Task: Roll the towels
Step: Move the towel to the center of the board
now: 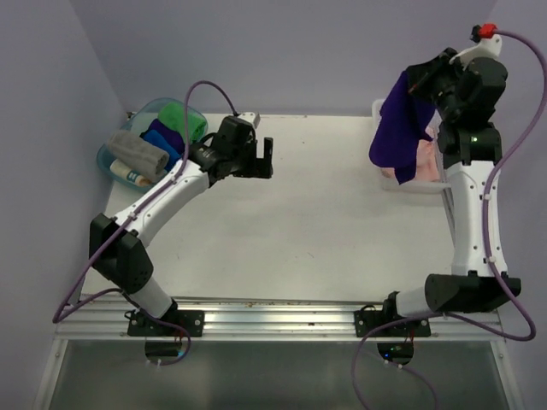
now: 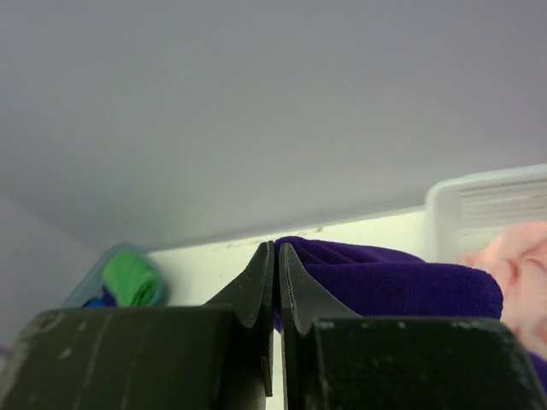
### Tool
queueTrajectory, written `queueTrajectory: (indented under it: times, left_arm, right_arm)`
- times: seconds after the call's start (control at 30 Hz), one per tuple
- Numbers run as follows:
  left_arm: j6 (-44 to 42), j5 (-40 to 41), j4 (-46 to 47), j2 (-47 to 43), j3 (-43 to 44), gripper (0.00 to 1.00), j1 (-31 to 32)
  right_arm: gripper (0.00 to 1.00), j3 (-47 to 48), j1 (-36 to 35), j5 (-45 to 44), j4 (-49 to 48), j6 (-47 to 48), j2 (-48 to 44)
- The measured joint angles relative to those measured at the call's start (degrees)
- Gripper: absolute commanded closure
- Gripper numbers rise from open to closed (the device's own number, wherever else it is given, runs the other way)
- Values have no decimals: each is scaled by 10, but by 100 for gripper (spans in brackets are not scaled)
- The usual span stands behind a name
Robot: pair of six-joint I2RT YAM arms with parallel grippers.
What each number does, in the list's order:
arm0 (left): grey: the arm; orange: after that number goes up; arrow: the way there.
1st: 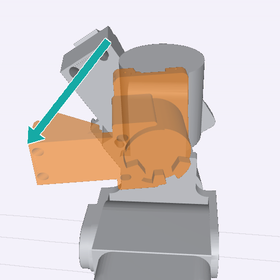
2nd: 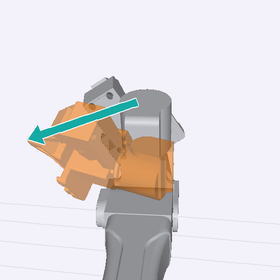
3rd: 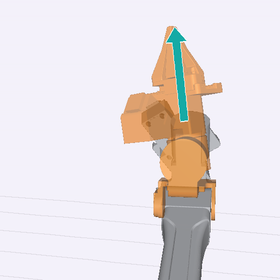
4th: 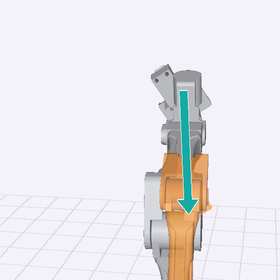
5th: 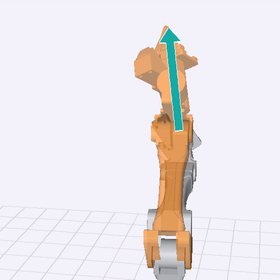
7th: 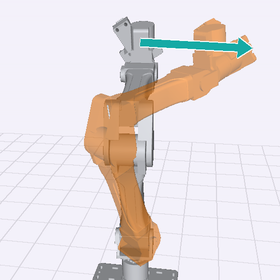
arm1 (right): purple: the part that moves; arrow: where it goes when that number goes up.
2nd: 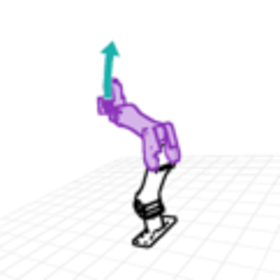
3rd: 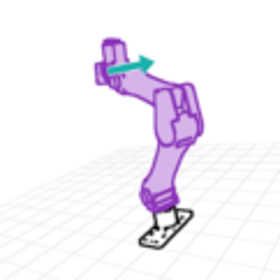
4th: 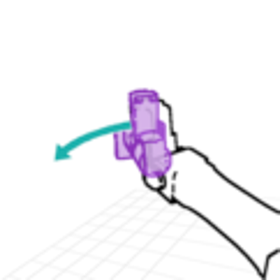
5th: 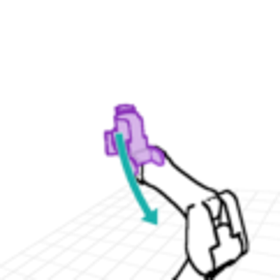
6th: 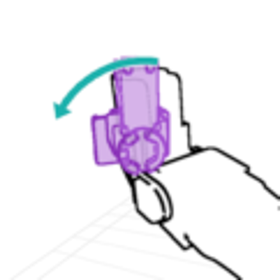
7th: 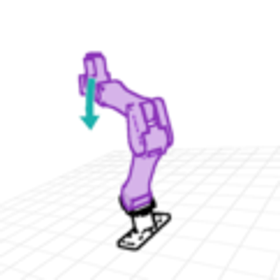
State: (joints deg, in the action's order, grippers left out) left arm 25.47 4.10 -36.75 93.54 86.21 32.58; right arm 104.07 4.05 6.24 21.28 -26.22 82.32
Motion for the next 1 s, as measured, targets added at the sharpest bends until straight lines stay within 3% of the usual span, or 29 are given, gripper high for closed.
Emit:
queueTrajectory:
  times: [0.23, 0.43, 0.5, 0.53, 0.57, 0.6, 0.8, 1.0]
  left_arm:
    - [0, 1, -9, -49, -9, 1, -108]
    - [0, 12, -13, -73, -8, 1, -134]
    - [0, 9, -13, -73, -9, 1, -134]
    - [0, 4, -13, -72, -9, 1, -134]
    - [0, -2, -12, -72, -9, 1, -134]
    - [0, -7, -9, -72, -12, 1, -134]
    - [-1, -45, -2, -68, -68, 3, -125]
    - [5, -84, 19, -70, -211, 13, -72]
  right_arm:
    - [100, -125, -125, 73, -17, -11, -116]
    - [100, -228, -222, 103, -35, -42, -144]
    - [91, -253, -236, 106, -31, -45, -133]
    - [80, -260, -237, 105, -25, -46, -123]
    - [59, -265, -236, 101, -21, -47, -109]
    - [56, -265, -236, 98, -17, -43, -96]
    - [49, -238, -235, 56, 47, -2, 53]
    - [49, -402, -238, 28, 64, 6, 2]
